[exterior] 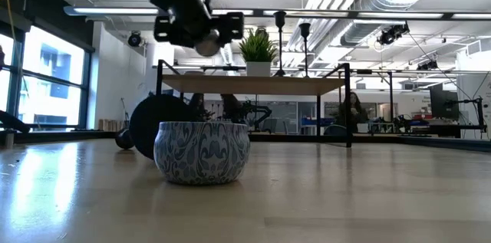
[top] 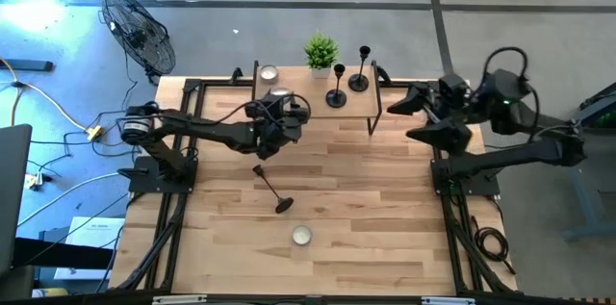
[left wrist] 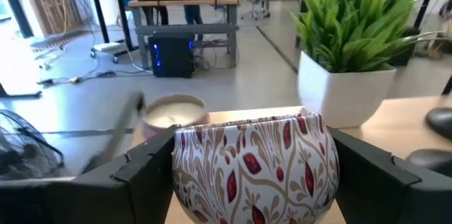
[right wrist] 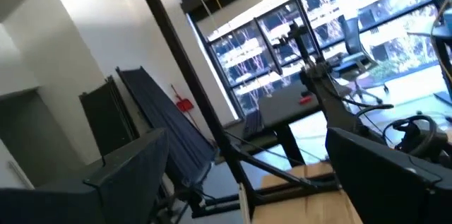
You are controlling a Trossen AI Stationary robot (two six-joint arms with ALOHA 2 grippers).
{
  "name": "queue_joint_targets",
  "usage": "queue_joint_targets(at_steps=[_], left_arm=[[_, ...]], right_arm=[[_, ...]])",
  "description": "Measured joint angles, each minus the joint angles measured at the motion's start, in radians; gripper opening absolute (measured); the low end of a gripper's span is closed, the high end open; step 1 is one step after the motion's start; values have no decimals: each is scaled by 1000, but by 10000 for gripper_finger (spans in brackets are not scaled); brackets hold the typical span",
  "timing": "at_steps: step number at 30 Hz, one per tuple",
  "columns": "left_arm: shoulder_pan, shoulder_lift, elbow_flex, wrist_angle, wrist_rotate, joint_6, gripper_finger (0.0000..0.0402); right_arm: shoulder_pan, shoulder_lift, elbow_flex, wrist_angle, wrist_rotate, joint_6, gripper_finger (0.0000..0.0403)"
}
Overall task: Pick & Place candle stick holders
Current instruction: Put the white red scented candle on the shelf
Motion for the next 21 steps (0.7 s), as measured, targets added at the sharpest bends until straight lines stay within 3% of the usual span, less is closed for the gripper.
queue_joint_targets(at_steps=[6, 21], left_arm=[[8, 77, 2, 199, -45, 119, 298], [108, 183, -2, 277, 63, 151, 298]], right_arm=[[-78, 46, 0, 10, -74, 48, 375], [-126, 62, 0, 46, -126, 80, 375]])
